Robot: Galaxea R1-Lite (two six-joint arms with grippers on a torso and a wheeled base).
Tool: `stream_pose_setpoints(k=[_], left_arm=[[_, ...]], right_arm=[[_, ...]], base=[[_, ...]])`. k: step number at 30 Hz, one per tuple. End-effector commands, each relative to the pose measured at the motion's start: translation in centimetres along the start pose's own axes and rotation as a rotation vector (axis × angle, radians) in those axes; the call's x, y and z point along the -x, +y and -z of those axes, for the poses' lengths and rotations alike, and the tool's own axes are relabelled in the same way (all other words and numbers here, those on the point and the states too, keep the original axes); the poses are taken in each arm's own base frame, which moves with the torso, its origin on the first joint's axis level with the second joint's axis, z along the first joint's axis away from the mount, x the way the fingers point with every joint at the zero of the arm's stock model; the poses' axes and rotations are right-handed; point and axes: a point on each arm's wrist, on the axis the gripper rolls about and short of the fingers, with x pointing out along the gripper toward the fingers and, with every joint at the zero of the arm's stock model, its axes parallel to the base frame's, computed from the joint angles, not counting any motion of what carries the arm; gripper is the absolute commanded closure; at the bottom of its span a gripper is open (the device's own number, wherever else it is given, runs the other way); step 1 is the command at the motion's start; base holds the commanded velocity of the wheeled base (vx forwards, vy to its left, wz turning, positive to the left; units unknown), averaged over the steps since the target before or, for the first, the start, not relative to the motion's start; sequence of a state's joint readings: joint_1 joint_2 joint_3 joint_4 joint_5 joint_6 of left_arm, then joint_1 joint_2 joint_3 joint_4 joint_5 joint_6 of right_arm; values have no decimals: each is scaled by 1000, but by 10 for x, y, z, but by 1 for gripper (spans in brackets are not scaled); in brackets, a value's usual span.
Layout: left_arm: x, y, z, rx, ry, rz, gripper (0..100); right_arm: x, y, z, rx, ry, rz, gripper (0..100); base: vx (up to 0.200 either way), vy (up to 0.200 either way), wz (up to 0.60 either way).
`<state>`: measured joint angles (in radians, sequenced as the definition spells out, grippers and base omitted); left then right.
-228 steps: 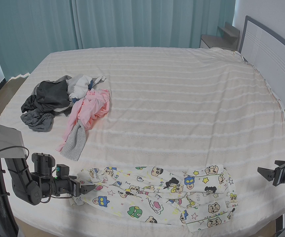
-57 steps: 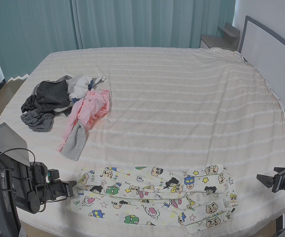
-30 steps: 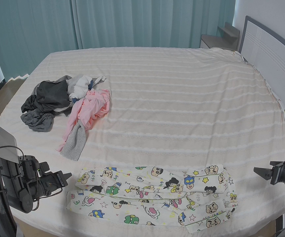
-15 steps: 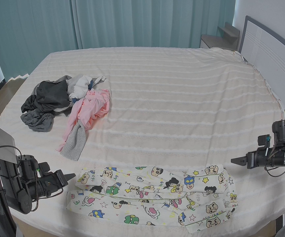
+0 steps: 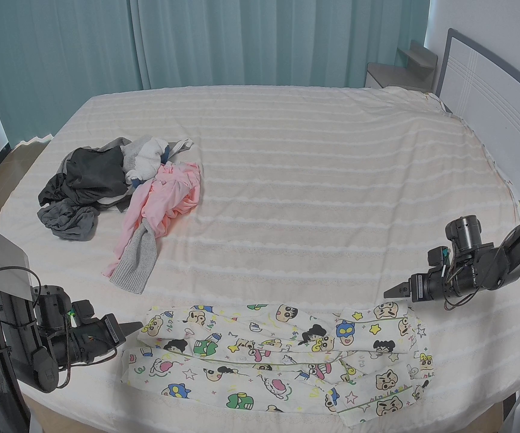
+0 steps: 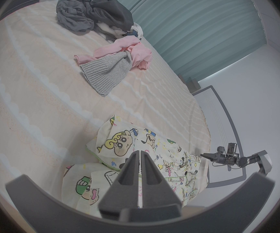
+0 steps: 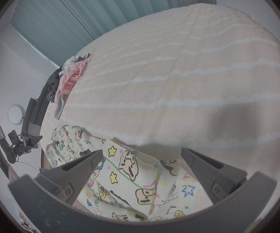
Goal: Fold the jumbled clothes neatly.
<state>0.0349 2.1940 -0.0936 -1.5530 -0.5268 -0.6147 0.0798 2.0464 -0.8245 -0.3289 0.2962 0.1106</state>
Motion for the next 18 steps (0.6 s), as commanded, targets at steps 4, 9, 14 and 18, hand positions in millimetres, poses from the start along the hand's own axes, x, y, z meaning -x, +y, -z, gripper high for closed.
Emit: stream_pose_setpoints(k=[4, 9, 14, 18], left_arm=[[-1, 1, 0, -3, -5, 4, 100], [-1, 1, 0, -4, -4, 3, 100], [-1, 1, 0, -4, -4, 3, 100], [-1, 2, 0, -3, -3, 1, 100]], right_arm=[[-20, 1, 5, 6, 46, -10, 0], [-21, 9, 7, 22, 56, -25, 0], [-23, 16, 11, 45, 70, -33, 100], [-22, 18, 11, 47, 66, -37, 100]], base=[[0, 0, 0], [0, 0, 0], [0, 0, 0], [0, 0, 0]])
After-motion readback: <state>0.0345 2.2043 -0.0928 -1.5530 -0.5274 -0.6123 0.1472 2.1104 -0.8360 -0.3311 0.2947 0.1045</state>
